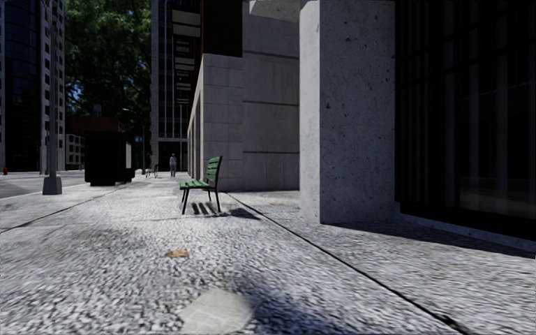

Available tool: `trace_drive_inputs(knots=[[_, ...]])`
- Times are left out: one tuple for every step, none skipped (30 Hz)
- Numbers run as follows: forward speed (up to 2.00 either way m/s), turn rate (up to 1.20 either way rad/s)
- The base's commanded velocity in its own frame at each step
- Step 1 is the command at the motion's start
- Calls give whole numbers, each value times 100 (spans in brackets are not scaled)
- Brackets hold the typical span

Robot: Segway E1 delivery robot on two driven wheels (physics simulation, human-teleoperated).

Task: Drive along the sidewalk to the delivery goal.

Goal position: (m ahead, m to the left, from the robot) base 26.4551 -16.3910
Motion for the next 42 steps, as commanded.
trace_drive_inputs(knots=[[200,0],[200,0],[200,0],[200,0],[200,0],[200,0],[200,0],[200,0],[200,0],[200,0],[200,0],[200,0],[200,0],[200,0],[200,0],[200,0],[200,0],[200,0],[200,0],[200,0],[200,0],[200,0],[200,0],[200,0],[200,0],[200,0],[200,0],[200,0],[200,0],[200,0],[200,0],[200,0],[200,0],[200,0],[200,0],[200,0],[200,0],[200,0],[200,0],[200,0],[200,0],[200,0]])
